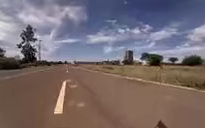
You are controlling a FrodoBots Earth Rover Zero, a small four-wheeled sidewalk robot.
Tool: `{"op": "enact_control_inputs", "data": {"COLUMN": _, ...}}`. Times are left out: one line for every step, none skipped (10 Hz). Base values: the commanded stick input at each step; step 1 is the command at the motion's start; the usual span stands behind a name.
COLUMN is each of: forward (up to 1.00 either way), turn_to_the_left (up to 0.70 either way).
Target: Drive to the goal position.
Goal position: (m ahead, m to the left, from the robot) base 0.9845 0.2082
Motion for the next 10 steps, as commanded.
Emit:
{"op": "enact_control_inputs", "data": {"forward": 1.0, "turn_to_the_left": 0.0}}
{"op": "enact_control_inputs", "data": {"forward": 1.0, "turn_to_the_left": 0.0}}
{"op": "enact_control_inputs", "data": {"forward": 1.0, "turn_to_the_left": 0.0}}
{"op": "enact_control_inputs", "data": {"forward": 1.0, "turn_to_the_left": 0.0}}
{"op": "enact_control_inputs", "data": {"forward": 1.0, "turn_to_the_left": 0.0}}
{"op": "enact_control_inputs", "data": {"forward": 1.0, "turn_to_the_left": 0.0}}
{"op": "enact_control_inputs", "data": {"forward": 1.0, "turn_to_the_left": 0.0}}
{"op": "enact_control_inputs", "data": {"forward": 1.0, "turn_to_the_left": 0.0}}
{"op": "enact_control_inputs", "data": {"forward": 1.0, "turn_to_the_left": 0.01}}
{"op": "enact_control_inputs", "data": {"forward": 1.0, "turn_to_the_left": 0.02}}
